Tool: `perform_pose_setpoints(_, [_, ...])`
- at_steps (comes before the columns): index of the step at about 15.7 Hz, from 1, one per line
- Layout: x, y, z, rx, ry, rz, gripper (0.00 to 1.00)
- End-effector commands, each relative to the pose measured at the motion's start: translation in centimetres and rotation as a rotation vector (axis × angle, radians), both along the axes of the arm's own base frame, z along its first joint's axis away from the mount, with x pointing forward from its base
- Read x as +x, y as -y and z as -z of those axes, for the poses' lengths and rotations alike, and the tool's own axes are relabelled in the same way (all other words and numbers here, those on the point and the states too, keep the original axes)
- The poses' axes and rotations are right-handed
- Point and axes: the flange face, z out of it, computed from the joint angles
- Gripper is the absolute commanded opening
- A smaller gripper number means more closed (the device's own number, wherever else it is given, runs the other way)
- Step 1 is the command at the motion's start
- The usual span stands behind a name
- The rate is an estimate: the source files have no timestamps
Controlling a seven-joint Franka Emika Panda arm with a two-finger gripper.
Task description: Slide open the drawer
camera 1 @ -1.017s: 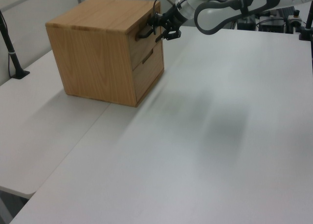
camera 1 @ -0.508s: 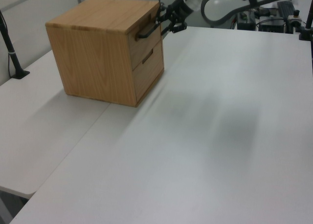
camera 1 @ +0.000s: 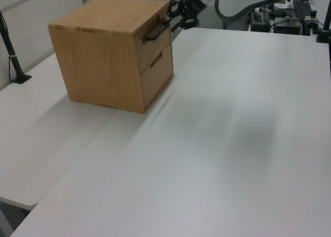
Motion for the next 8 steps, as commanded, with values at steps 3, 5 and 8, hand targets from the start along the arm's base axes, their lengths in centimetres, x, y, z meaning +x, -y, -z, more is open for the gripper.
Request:
perform_pose_setpoints(3, [1.1,-0.5,2.2,0.049,0.005,0.029,0.35])
perform_pose_setpoints(5, [1.5,-0.6,2.9,0.044,0.039,0.035,0.35])
perform_pose_setpoints(8, [1.7,-0.6,3.1,0.038,0.068,0.037,0.35])
